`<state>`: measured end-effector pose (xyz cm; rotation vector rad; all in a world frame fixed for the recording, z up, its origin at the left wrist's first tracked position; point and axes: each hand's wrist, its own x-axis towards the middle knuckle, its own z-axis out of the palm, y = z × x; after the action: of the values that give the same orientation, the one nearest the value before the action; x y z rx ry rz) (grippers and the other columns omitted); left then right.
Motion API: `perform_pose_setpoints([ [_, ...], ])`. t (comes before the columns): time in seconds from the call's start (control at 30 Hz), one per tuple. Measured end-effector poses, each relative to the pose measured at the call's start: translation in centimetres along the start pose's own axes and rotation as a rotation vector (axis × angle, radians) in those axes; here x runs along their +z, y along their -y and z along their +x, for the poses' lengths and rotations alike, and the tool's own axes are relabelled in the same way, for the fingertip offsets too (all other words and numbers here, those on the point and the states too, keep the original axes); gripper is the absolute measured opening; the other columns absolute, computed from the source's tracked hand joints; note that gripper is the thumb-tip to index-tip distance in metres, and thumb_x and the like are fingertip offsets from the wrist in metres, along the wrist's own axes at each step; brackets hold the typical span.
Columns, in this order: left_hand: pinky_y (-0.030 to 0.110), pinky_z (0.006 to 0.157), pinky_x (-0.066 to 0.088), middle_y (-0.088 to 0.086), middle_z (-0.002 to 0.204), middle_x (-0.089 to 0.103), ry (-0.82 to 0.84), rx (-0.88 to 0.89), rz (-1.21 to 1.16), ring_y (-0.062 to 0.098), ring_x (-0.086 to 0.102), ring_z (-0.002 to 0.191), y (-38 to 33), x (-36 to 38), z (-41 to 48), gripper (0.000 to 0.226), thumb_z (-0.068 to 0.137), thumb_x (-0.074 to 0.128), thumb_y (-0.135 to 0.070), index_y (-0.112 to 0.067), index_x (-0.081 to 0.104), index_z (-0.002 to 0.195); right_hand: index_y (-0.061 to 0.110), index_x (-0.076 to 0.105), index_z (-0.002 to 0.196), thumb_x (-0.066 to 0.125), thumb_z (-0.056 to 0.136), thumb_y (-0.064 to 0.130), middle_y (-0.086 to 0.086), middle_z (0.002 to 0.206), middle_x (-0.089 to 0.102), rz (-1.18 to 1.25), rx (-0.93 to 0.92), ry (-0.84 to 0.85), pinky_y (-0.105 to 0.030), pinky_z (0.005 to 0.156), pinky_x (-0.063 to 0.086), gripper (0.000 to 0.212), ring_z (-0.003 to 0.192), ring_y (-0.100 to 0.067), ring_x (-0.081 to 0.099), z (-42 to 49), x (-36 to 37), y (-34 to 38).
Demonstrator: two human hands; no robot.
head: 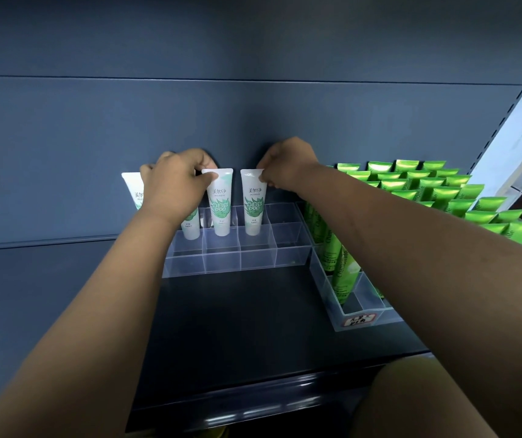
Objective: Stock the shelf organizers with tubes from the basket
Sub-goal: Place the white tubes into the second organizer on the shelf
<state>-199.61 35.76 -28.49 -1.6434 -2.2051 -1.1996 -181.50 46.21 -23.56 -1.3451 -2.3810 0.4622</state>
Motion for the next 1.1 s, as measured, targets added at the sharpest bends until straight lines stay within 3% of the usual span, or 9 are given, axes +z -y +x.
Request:
perform_pose_setpoints([
  [0.53,0.039,0.087,0.023,-0.014,0.101,0.068,-0.019,0.051,0.082,0.02,0.05,0.11,-0.2,0.2,-0.2,0.009,0.093,0.068,-0.031,-0.037,0.073,0.099,0.019,0.08,0.1,0.07,0.084,0.01,0.001,0.108,0.075,-0.019,-0.071,-0.046,-0.031,0.091,0.056,0.021,0.104,-0.019,0.066,-0.7,-0.2,-0.1],
  [0.7,0.04,0.088,0.024,-0.015,0.104,0.07,-0.016,0.059,0.085,0.02,0.051,0.111,0.0,0.0,-0.4,0.009,0.094,0.068,-0.031,-0.037,0.072,0.099,0.019,0.078,0.096,0.066,0.083,0.008,0.003,0.102,0.074,-0.066,-0.094,-0.05,-0.026,0.079,0.054,0.021,0.097,-0.019,0.065,-1.0,-0.1,-0.1],
  [0.87,0.04,0.093,0.029,-0.011,0.112,0.07,-0.033,0.03,0.092,0.023,0.053,0.116,-0.7,-0.8,-0.8,0.026,0.095,0.064,-0.046,-0.034,0.069,0.117,0.012,0.071,0.1,0.059,0.083,0.015,-0.005,0.1,0.07,-0.208,-0.125,-0.058,-0.036,0.08,0.058,0.021,0.094,-0.029,0.064,-2.1,-0.9,0.9],
  [1.03,0.048,0.1,0.037,0.001,0.12,0.066,-0.158,-0.063,0.158,0.033,0.052,0.114,-2.6,-3.2,-2.4,0.035,0.099,0.053,-0.049,-0.025,0.066,0.121,0.014,0.059,0.088,0.054,0.092,0.029,-0.006,0.092,0.058,-0.271,-0.196,-0.122,-0.032,0.069,0.047,0.016,0.089,-0.033,0.059,-5.3,-2.2,2.9],
  [1.1,0.054,0.105,0.038,0.004,0.121,0.065,-0.19,-0.115,0.179,0.036,0.051,0.116,-3.0,-4.5,-4.0,0.038,0.099,0.05,-0.05,-0.023,0.065,0.121,0.013,0.061,0.106,0.052,0.096,0.036,-0.009,0.109,0.06,-0.245,-0.252,-0.143,-0.037,0.078,0.052,0.027,0.103,-0.032,0.059,-7.2,-2.2,3.6],
])
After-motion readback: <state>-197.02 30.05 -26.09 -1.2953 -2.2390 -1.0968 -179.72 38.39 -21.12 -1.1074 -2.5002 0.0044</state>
